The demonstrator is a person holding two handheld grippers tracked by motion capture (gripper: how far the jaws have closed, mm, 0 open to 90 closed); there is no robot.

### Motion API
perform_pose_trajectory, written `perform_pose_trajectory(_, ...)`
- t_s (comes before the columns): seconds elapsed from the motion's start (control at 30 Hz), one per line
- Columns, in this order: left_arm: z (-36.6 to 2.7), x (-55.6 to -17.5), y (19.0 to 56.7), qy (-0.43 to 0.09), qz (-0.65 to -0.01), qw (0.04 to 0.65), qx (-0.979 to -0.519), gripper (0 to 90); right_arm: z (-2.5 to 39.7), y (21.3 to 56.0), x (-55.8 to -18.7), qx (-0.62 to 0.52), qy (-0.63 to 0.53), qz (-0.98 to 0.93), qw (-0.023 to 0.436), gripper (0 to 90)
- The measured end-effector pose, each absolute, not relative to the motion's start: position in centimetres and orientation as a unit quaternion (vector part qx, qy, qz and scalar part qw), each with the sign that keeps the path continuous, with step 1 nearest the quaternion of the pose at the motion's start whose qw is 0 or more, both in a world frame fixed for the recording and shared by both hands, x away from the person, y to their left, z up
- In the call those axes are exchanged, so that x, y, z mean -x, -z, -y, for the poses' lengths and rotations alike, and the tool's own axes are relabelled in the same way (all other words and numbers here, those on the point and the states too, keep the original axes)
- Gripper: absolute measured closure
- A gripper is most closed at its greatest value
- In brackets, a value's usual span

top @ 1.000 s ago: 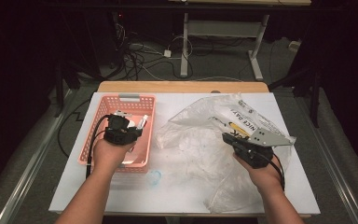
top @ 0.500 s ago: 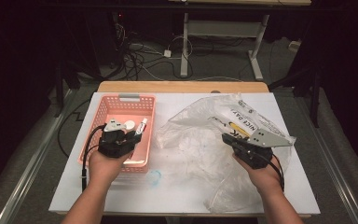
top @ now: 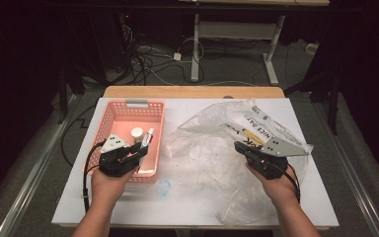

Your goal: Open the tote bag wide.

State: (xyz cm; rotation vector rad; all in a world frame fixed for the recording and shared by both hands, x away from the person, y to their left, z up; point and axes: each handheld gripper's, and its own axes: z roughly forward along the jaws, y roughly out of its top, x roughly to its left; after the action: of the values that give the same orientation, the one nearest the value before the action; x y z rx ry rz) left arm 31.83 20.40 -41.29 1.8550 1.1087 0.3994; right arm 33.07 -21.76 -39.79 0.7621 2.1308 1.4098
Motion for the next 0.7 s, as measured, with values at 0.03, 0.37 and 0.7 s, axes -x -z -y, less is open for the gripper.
perform_pose_trajectory(0.03, -20.5, -31.7, 41.1, -0.163, -0.448, 0.459, -0.75, 69.3, 21.8, 39.8, -33.1, -0.278, -0.514, -0.777, 0.236, 90.0)
perform_pose_trajectory(0.37, -19.0, -29.8, 39.5, -0.16, -0.413, 0.485, -0.754, 69.3, 21.8, 39.7, -33.0, -0.279, -0.515, -0.775, 0.237, 90.0)
perform_pose_trajectory(0.7, -15.9, -28.5, 39.5, -0.144, -0.377, 0.491, -0.772, 69.3, 22.0, 39.5, -32.9, -0.279, -0.521, -0.772, 0.234, 90.0)
